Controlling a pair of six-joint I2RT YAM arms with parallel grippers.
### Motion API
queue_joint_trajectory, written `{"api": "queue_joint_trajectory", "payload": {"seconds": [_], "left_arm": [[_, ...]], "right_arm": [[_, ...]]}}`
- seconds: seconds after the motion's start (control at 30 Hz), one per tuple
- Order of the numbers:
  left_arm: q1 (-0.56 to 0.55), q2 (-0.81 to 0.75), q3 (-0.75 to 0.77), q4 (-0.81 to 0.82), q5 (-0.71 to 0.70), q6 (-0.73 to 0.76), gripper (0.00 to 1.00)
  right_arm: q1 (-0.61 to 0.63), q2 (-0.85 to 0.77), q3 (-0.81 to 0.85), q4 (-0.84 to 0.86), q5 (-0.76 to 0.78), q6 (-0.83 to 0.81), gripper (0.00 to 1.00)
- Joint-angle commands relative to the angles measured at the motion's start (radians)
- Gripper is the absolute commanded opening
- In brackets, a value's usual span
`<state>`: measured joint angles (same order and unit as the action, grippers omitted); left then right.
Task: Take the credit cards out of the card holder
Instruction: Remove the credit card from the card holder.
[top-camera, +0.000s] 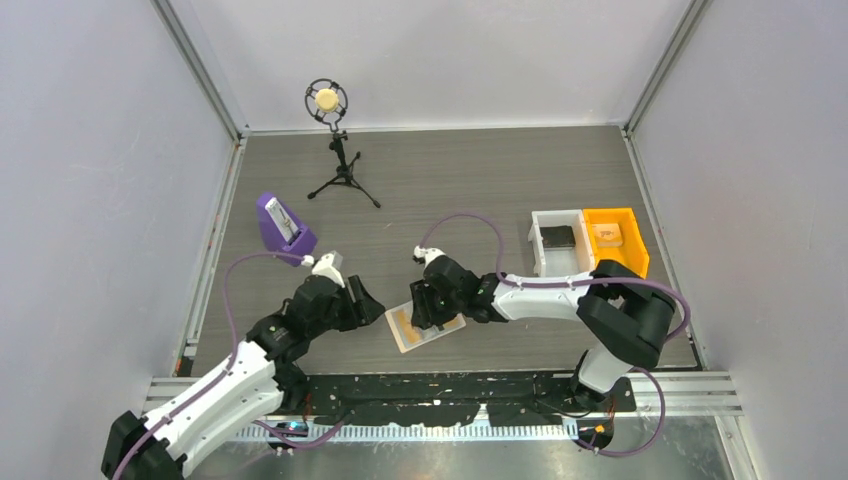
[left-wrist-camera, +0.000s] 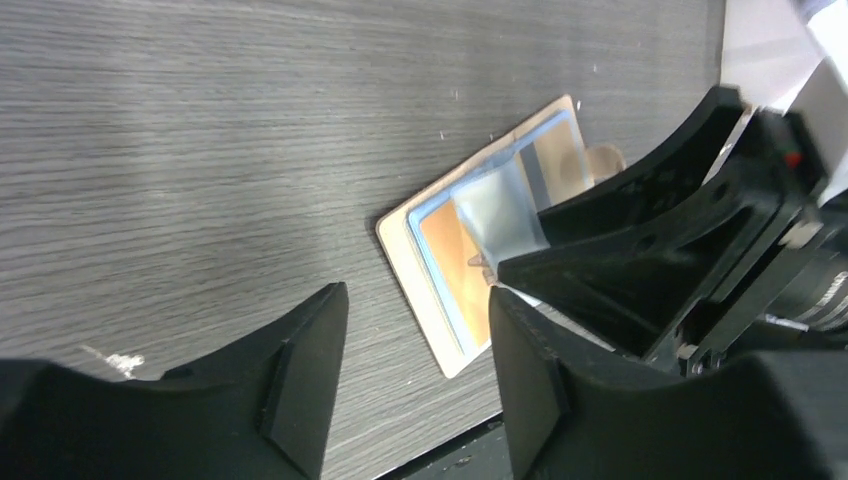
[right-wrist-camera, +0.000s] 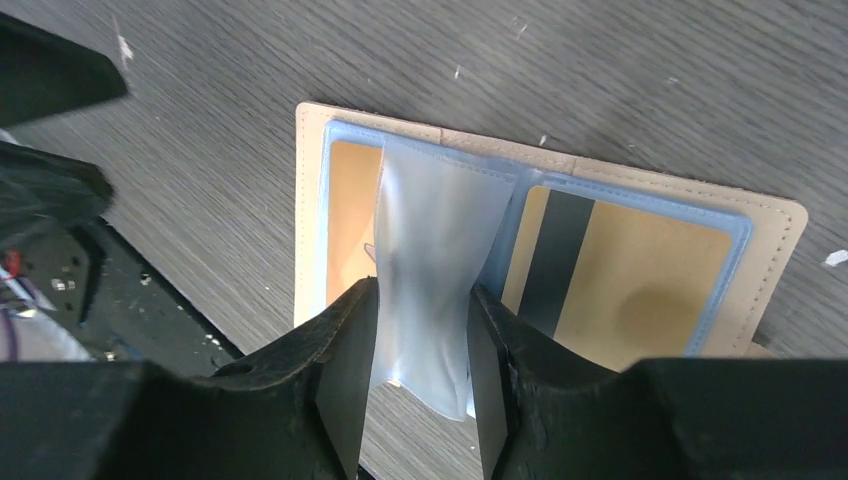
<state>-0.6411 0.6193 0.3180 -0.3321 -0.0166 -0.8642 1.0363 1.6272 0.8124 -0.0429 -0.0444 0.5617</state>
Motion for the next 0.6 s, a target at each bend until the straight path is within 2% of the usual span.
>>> {"api": "queue_joint_trajectory", "payload": {"seconds": [0.0, 0.37, 0.57], "left_arm": [[0.002, 0.064, -0.026, 0.169, 0.106, -0.013, 0.52], [0.002, 0.268, 0.0, 0.357, 0.216, -0.003, 0.27], [0.003, 0.398, 0.035, 0.385, 0.242, -0.005, 0.2]], "right_arm": [[-0.058, -0.054, -0.064, 0.164, -0.139, 0.08, 0.44], [-0.115, -0.04, -0.16, 0.371, -0.285, 0.185, 0.4], [-0.131, -0.038, -0.199, 0.44, -0.321, 0.222, 0.4]]}}
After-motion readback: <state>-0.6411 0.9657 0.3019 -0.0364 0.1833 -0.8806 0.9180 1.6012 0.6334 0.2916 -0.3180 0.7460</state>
